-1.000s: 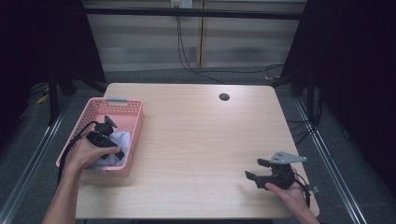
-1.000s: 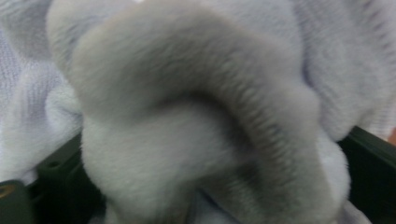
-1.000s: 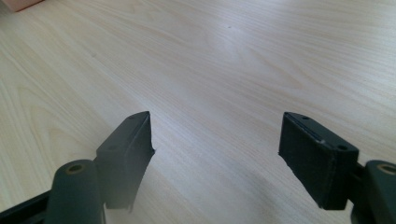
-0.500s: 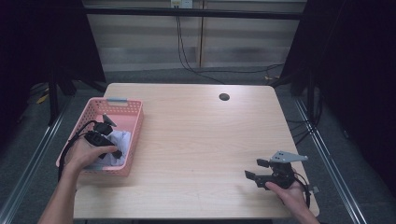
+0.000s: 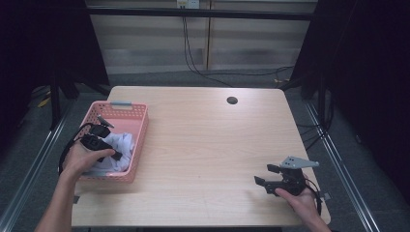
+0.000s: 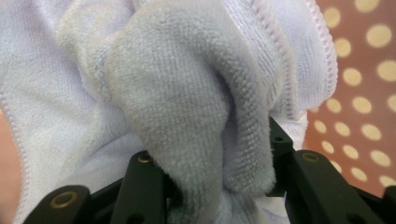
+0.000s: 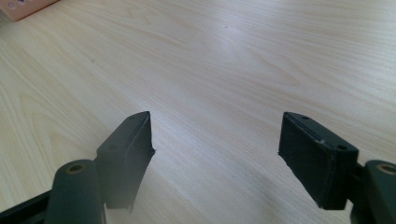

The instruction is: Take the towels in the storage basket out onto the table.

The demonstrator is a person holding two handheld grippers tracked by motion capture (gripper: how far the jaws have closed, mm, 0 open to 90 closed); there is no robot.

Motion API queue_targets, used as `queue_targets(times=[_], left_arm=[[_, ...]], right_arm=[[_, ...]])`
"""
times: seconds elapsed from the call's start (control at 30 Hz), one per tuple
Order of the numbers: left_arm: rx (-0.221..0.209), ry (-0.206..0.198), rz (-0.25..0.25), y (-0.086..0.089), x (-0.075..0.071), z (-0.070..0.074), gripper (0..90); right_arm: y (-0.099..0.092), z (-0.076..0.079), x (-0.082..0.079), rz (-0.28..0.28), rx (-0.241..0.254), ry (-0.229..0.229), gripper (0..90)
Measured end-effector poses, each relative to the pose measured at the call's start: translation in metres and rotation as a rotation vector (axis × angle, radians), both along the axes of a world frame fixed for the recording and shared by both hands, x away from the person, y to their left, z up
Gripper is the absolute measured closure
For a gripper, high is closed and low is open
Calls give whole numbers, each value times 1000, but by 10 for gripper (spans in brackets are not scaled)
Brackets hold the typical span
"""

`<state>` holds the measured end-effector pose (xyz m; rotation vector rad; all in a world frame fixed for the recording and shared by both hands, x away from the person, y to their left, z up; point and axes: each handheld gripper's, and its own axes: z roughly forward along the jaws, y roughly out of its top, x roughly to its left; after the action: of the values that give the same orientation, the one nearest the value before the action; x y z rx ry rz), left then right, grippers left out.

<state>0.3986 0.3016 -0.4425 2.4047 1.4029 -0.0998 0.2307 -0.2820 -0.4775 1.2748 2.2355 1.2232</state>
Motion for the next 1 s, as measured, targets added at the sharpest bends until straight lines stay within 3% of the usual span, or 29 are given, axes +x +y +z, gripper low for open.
queue_targets(times=[0.07,0.17,0.23,0.3,0.43,0.6,0.77,0.8,1.0], left_arm=[[-5,-8,16,5,0,2,617],[-50,-27,53,10,-2,6,617],[-56,-38,38,12,-4,9,616],[-90,-71,74,15,-7,14,615],[-156,-117,64,23,-11,27,614],[-227,-142,105,30,-12,35,613],[-268,-193,126,31,-11,44,613],[-260,-206,122,32,-11,45,613],[-311,-233,135,32,-13,53,613]], right_arm=[[0,1,-1,-5,8,0,256],[0,1,-1,-6,6,4,255],[0,1,-2,-4,10,2,255],[-2,1,-2,-9,8,0,255],[-2,1,-1,-18,7,-2,255],[-2,1,-1,-14,7,1,255],[-2,0,0,-15,9,5,254],[-2,0,0,-14,11,5,254],[-3,0,1,-19,15,6,253]])
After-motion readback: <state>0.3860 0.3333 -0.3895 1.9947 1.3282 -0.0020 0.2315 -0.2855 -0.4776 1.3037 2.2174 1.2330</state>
